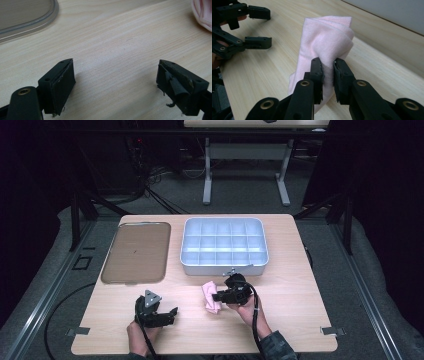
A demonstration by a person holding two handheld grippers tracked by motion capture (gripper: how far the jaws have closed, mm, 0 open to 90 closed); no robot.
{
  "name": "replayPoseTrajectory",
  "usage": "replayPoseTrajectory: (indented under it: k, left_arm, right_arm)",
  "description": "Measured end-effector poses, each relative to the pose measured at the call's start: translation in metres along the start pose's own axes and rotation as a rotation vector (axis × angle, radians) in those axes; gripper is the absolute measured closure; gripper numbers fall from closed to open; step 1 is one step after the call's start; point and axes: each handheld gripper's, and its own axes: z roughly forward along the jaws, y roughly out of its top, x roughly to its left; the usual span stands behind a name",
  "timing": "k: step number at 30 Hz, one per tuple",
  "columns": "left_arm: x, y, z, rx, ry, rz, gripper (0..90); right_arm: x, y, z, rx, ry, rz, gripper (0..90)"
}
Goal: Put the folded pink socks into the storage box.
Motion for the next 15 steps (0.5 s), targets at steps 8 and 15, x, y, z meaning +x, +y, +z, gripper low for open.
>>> replayPoseTrajectory:
  k: [8,15]
  left_arm:
    - [-0.003,0.001,0.001,0.012,0.013,0.026,14.4]
    - [-0.003,0.001,0.002,0.013,0.015,0.034,14.0]
  right_arm:
    - [-0.008,0.001,-0.006,-0.002,-0.028,-0.001,79.0]
    - [-0.015,0.001,-0.016,-0.016,-0.062,0.005,78.9]
